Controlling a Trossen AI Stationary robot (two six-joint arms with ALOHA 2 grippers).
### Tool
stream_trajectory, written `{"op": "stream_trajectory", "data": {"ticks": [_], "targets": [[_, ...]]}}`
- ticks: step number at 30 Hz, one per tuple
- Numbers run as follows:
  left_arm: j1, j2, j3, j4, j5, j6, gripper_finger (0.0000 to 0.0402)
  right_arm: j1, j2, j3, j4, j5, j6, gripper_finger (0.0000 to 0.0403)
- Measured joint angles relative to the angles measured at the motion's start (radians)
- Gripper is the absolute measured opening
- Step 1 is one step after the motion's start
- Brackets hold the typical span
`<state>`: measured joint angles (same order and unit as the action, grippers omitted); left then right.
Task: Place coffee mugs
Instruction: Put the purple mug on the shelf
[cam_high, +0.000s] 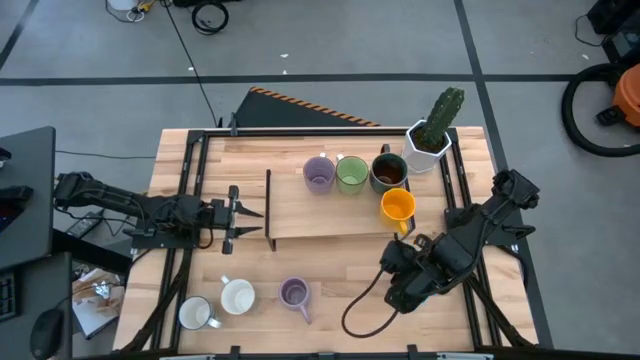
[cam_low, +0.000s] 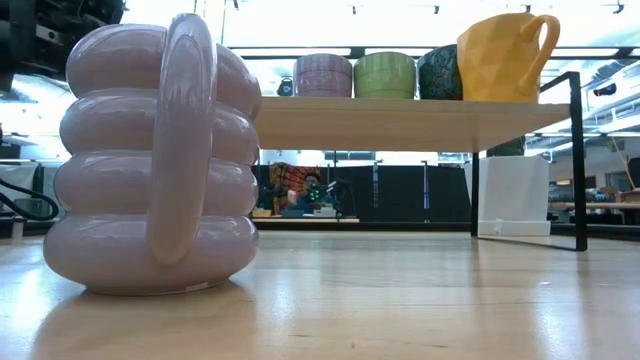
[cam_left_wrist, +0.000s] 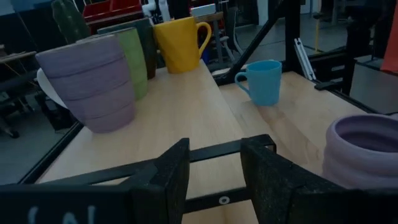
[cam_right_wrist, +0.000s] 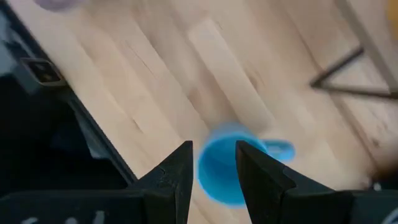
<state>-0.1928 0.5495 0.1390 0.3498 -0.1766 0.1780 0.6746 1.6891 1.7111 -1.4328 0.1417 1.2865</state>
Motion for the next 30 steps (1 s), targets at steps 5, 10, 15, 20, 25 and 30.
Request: {"op": "stream_trajectory", "data": {"ticks": [5, 10, 15, 20, 25, 30], "targets": [[0.0, 0.0, 0.0, -0.001, -0.008, 0.002, 0.0149, 0.008, 0.029, 0.0, -0.049, -0.061, 0.034, 0.0126], [0.0, 0.0, 0.0, -0.001, -0.014, 0.002, 0.0149, 0.031, 0.087, 0.0, -0.065, -0.094, 0.03, 0.0126], [0.0, 0.0, 0.0, 0.007, -0.014, 0.026, 0.0149, 0.037, 0.162, 0.0, -0.063, -0.196, 0.031, 0.0126], [0.0, 0.0, 0.0, 0.009, -0.037, 0.069, 0.0149, 0.037, 0.232, 0.0, -0.06, -0.289, 0.03, 0.0126], [0.0, 0.0, 0.0, 0.057, -0.053, 0.123, 0.0149, 0.057, 0.24, 0.0, -0.029, -0.279, 0.077, 0.0126], [0.0, 0.0, 0.0, 0.096, -0.053, 0.157, 0.0149, 0.072, 0.236, 0.0, 0.079, -0.183, 0.082, 0.0126]]}}
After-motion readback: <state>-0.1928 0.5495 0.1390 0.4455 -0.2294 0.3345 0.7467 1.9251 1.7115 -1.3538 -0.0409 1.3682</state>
